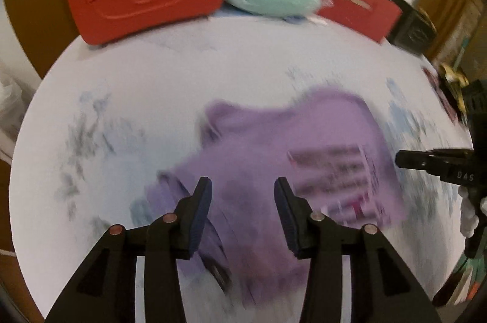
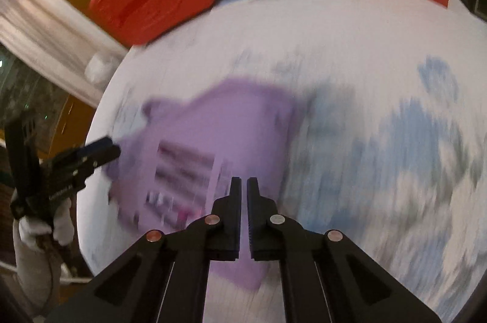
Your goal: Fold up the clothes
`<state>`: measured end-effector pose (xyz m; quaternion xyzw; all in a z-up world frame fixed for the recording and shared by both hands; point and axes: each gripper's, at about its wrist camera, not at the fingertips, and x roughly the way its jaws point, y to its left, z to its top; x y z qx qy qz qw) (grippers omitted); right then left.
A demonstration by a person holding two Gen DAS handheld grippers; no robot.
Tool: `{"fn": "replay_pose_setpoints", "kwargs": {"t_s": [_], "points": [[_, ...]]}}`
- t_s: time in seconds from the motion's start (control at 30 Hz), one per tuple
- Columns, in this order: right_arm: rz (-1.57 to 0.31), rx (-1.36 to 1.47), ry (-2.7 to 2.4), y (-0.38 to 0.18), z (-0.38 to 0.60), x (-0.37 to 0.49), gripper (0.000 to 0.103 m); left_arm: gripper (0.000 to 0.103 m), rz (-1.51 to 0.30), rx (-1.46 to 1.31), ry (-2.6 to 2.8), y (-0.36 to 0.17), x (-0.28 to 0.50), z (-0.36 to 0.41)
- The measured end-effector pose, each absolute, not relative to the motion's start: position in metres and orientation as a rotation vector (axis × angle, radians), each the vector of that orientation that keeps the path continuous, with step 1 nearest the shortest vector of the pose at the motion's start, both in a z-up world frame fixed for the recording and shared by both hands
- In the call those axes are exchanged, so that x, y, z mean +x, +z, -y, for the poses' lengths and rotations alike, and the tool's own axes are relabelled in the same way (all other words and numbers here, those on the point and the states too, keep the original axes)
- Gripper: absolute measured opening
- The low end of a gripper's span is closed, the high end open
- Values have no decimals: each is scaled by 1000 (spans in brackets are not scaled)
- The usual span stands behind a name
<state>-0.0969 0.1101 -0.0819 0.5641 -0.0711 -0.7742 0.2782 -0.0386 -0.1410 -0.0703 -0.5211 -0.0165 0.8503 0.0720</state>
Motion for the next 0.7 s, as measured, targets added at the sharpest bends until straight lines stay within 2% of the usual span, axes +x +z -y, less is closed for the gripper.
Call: {"fn": "replay_pose_setpoints", "kwargs": {"t_s": [0.27,0.43,0.5,0.7], "points": [[110,1589,-1989,-115,-99,-52,2,45,-48,-1733,2478,-118,-1,132],[144,1611,-2003,-112,-115,-47,1,46,-44,-1720,2510,-112,6,138],[139,1598,-2025,-105,-118,-44,4,46,-43,-1690,2542,-102,11,139],[216,1479,-2000,-95,-98,-42,5,46,29,-1639,2589,-91,10,132]]}}
